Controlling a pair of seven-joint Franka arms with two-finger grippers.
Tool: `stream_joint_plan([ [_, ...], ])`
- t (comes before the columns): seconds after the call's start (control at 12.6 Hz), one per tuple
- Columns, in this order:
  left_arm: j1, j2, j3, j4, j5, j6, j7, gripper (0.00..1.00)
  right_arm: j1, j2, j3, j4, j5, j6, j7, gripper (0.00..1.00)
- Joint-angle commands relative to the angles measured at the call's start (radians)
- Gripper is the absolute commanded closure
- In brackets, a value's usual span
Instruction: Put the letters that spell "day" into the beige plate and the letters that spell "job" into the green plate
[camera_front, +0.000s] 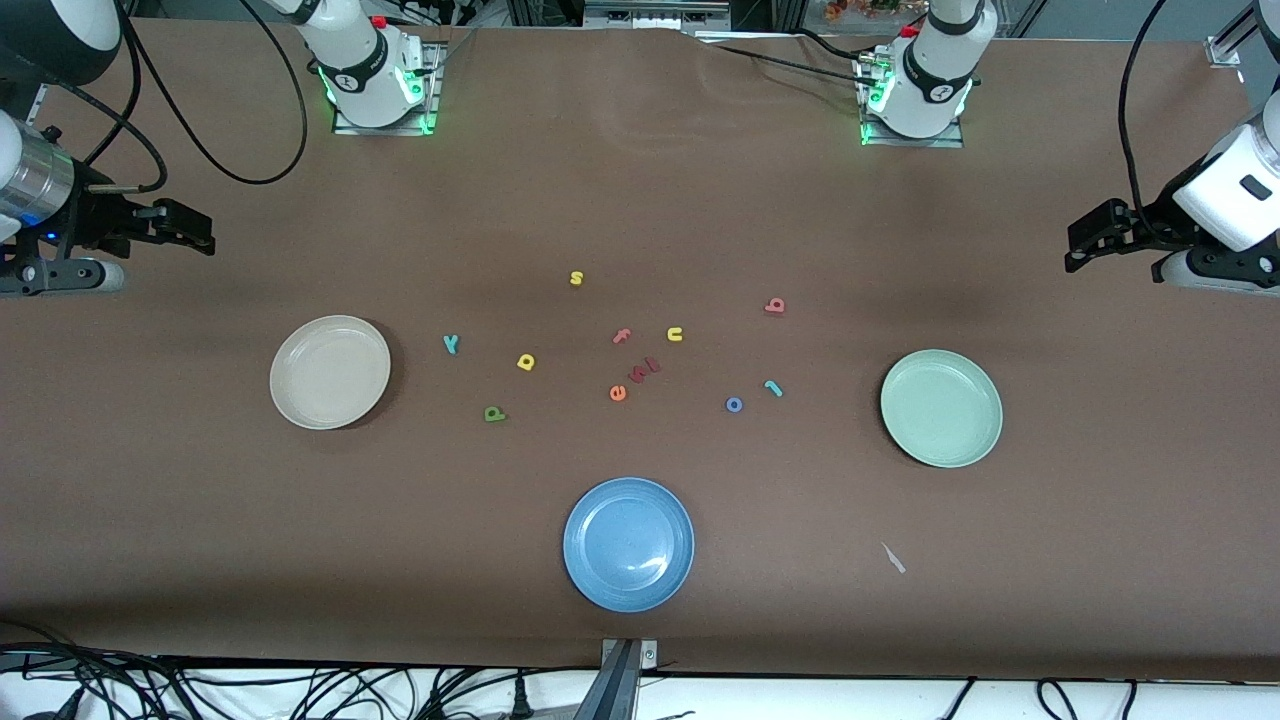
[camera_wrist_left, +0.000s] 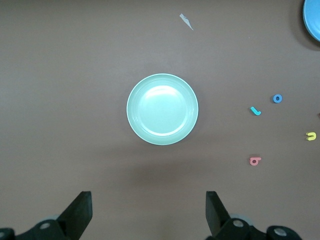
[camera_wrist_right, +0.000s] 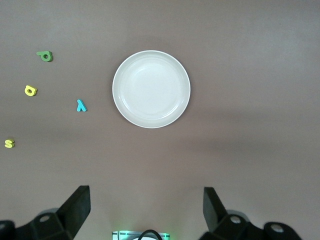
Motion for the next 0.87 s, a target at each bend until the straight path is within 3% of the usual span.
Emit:
stream_joint_plan([
  [0.0, -0.008, 0.013, -0.001, 0.026, -0.014, -0.044, 0.013, 0.00, 0.024, -0.001, 0.001, 0.008, 0.015, -0.016, 0.046, 0.00],
  [0.24, -0.012, 0.039, -0.007, 0.025, -0.016, -0.047, 0.016, 0.00, 0.108, -0.001, 0.002, 0.007, 0.015, -0.018, 0.223, 0.00],
  [0.79, -0.090, 0.160, -0.008, 0.045, -0.025, 0.014, -0.045, 0.00, 0.207, 0.069, 0.013, -0.024, 0.019, 0.075, 0.352, 0.00],
])
